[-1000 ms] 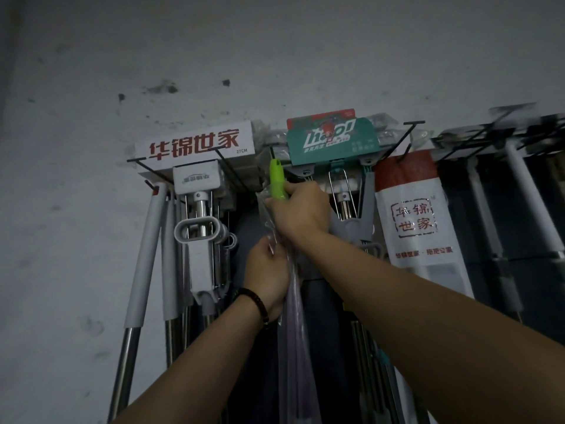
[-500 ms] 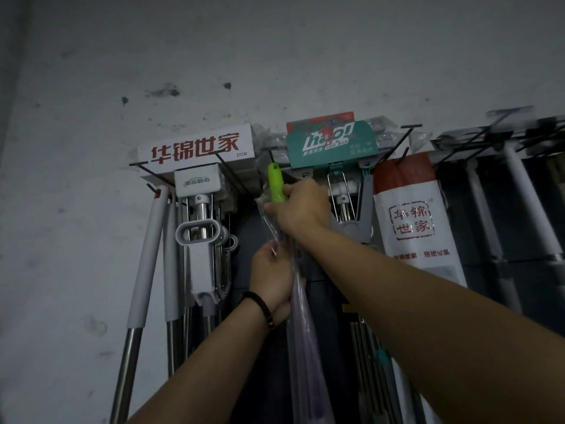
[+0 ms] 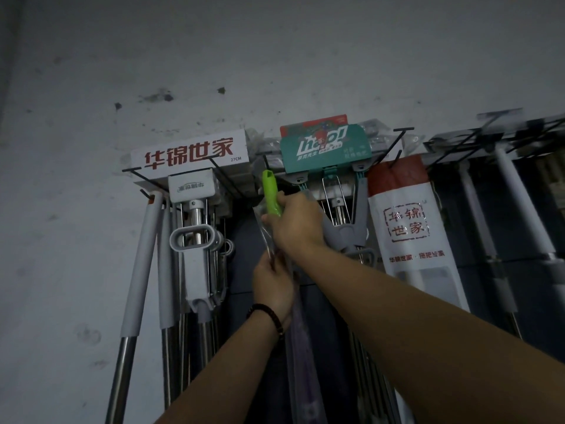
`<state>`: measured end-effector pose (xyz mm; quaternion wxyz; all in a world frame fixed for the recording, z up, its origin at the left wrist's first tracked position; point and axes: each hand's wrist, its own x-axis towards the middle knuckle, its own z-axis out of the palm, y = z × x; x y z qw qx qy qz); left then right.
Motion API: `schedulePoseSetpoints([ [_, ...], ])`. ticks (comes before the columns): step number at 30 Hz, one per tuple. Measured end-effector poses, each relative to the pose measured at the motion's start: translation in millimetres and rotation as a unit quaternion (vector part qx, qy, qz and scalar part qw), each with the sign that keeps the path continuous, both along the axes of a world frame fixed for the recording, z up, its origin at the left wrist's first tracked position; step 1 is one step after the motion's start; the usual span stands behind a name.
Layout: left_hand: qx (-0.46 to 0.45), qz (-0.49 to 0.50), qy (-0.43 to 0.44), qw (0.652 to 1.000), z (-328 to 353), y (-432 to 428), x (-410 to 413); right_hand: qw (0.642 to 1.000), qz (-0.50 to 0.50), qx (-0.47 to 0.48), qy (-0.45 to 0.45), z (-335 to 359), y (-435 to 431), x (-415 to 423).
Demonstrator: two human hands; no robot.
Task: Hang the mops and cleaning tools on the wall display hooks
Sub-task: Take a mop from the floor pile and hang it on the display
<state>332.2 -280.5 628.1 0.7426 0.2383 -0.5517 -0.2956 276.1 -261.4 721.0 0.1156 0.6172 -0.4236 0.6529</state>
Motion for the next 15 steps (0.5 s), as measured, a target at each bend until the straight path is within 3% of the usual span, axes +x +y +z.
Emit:
schedulePoseSetpoints([
  [15, -0.006, -0.113, -0.020, 0.993, 4, -12, 23, 0.993, -0.103, -0.035, 0.041, 4, -4, 13],
])
